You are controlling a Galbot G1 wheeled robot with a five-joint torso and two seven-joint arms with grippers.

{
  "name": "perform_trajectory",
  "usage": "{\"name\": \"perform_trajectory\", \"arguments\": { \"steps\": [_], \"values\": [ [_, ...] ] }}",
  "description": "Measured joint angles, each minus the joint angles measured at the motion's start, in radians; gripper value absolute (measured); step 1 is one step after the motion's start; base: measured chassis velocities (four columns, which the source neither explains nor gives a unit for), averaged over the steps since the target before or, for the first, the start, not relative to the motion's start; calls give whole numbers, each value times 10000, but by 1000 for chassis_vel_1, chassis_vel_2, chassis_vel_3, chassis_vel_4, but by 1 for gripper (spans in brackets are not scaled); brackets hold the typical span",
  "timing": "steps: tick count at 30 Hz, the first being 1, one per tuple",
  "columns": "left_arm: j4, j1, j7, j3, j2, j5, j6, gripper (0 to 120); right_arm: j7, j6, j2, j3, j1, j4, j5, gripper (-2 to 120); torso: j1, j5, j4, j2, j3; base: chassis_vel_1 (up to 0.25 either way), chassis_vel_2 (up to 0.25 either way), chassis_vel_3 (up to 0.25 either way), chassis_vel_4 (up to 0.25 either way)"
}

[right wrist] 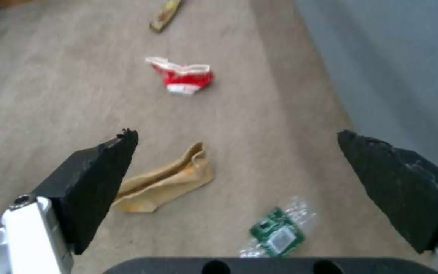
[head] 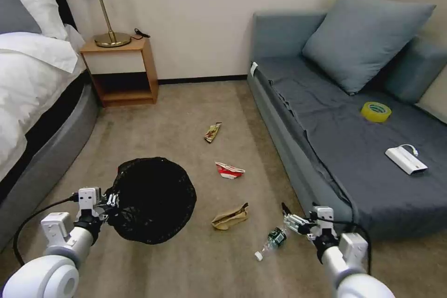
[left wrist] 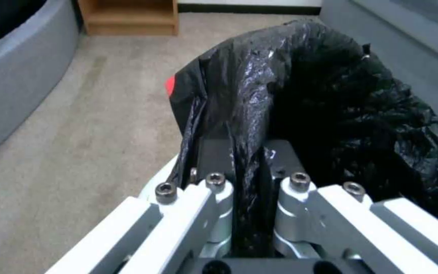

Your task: Pick up the trash bin, then pick up the garbage on the floor and place it into the trash bin.

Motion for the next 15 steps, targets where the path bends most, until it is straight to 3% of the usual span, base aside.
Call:
{"name": "perform_trajectory", "arguments": {
  "steps": [7, 15],
  "values": [
    [-322, -232, -4, 41, -91, 96, -4, 6, 1551, -742, -562, -1837, 2440, -1359, 2615, 100, 0, 2, -2, 0, 1, 0, 0, 0, 0],
    [-180, -593, -49, -3, -25, 10, 131, 6, 3057, -1551, -256, -3552, 4596, -3296, 4819, 100, 0, 0, -2, 0, 1, 0, 0, 0, 0]
  ]
}}
